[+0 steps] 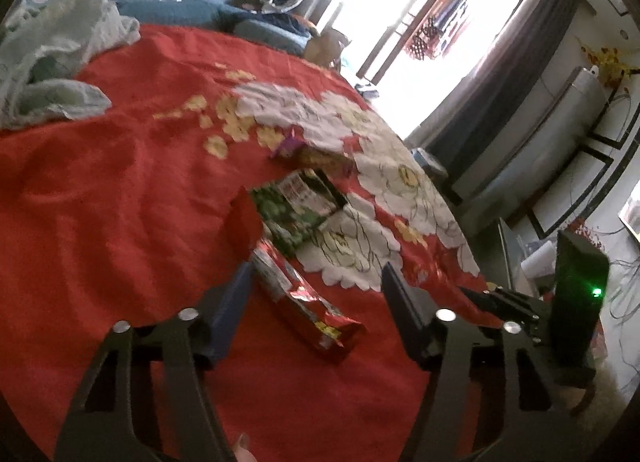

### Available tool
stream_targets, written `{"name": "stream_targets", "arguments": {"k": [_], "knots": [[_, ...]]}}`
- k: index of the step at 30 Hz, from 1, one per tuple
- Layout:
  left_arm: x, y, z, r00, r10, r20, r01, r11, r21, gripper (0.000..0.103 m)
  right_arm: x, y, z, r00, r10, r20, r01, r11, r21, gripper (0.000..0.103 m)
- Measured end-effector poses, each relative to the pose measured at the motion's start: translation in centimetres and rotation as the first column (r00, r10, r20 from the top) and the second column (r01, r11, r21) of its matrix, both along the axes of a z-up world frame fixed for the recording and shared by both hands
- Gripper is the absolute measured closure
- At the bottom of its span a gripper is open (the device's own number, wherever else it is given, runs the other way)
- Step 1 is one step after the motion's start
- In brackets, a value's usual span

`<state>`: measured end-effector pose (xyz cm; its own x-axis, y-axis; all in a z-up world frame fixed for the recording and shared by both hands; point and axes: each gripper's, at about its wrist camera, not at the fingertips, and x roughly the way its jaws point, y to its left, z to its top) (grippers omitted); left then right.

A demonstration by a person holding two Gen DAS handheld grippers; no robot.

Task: Collect trash
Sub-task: 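Grasp the red cylinder with the right gripper while the left gripper grasps a red wrapper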

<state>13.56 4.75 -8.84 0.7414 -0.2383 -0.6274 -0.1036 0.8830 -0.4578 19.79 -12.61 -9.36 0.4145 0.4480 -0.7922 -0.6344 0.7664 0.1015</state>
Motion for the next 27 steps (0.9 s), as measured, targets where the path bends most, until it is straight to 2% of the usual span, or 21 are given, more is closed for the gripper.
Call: {"name": "stream_targets", "arguments": {"k": [2,6,8,14,19,27], "knots": [[0.3,-0.2,-0.5,1.0,-0.006,-0.015,0.006,1.0,-0.013,0.048,-0.2,-0.1,0.1,1.0,-0.013,-0.004,0.013,1.0,0.01,0.07],[0.7,-0.4,-1.0,0.999,-0.01,-0.038,0.009,1.0,-0.014,0.055,-1.1,-0.4,0.4,0.999,-0.043,-0.026,0.045,0.998,0.046,0.073],[0.9,-0.3,-1.3,0.998,-0.003,-0.057,0.003,1.0,-0.012,0.068,-1.9,-0.3,0.5,0.999,-0.04,-0.033,0.042,0.997,0.067,0.073],[0.8,0.2,-1.7,0.998,-0.008,-0.065,0.006,1.0,-0.031,0.084,-3.9,-0.2,0.5,0.998,-0.042,-0.039,0.045,0.995,0.085,0.074],[0.0,0.3,-1.2,0.999,-0.018,-0.047,0.017,0.999,-0.028,0.086,-4.8,-0.1,0.8,0.998,-0.049,-0.032,0.052,0.993,0.105,0.075],[-1.6,0.4,1.2,0.999,-0.021,0.034,0.021,1.0,0.0,0.086,-5.1,-1.1,1.9,0.996,-0.082,-0.026,0.085,0.986,0.144,0.076]]}}
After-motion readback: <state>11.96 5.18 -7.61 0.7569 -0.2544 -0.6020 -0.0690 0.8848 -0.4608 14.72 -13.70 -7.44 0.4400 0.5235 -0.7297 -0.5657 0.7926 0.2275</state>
